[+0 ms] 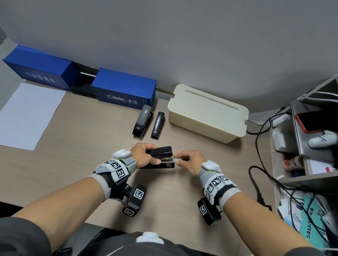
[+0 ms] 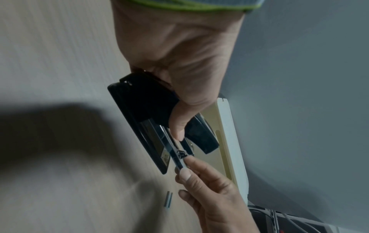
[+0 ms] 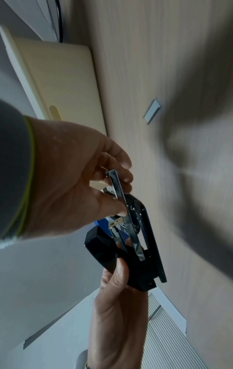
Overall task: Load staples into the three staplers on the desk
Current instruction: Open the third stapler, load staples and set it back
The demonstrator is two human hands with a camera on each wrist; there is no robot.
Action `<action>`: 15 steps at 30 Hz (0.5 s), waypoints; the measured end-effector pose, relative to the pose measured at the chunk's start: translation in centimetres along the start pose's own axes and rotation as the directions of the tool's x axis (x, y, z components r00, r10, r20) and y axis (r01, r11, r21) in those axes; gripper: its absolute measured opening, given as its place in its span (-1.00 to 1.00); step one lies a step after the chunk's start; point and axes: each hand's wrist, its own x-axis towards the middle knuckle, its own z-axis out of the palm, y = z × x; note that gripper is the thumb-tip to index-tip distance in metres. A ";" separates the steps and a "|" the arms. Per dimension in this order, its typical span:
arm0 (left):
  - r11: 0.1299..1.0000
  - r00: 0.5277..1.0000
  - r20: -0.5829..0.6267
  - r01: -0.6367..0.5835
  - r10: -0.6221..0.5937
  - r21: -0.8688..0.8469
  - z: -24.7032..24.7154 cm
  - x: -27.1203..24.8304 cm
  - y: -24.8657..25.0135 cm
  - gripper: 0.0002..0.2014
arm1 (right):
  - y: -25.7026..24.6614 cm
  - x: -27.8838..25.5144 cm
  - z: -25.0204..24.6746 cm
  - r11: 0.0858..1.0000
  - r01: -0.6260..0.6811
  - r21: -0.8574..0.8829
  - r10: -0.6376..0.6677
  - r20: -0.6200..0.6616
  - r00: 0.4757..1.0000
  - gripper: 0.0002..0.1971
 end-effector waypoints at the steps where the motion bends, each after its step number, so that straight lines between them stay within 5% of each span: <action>1: 1.000 1.000 -0.001 0.004 -0.004 -0.006 0.1 0.0 -0.1 -0.68 | 0.0 0.0 -0.1 1.000 0.001 0.007 -0.001 0.008 1.000 -0.79; 5: 0.999 1.000 -0.008 0.030 -0.030 -0.021 -0.1 0.4 -0.7 -0.66 | 0.4 0.6 -1.3 0.992 -0.027 0.124 0.040 -0.103 0.994 -0.76; 8: 0.999 0.999 -0.019 0.046 -0.047 -0.017 -0.4 0.5 -1.2 -0.66 | 2.3 1.3 -2.2 0.970 -0.178 0.166 0.214 -0.239 0.947 -0.83; 11: 0.998 0.997 -0.033 0.066 -0.067 -0.022 -0.7 0.7 -1.7 -0.66 | 4.2 1.4 -2.7 0.921 -0.389 0.012 0.380 -0.249 0.891 -0.67; 15: 0.995 0.994 -0.046 0.097 -0.098 -0.024 -1.0 1.0 -2.7 -0.65 | 5.3 0.8 -1.5 0.833 -0.503 -0.228 0.461 -0.216 0.861 -0.53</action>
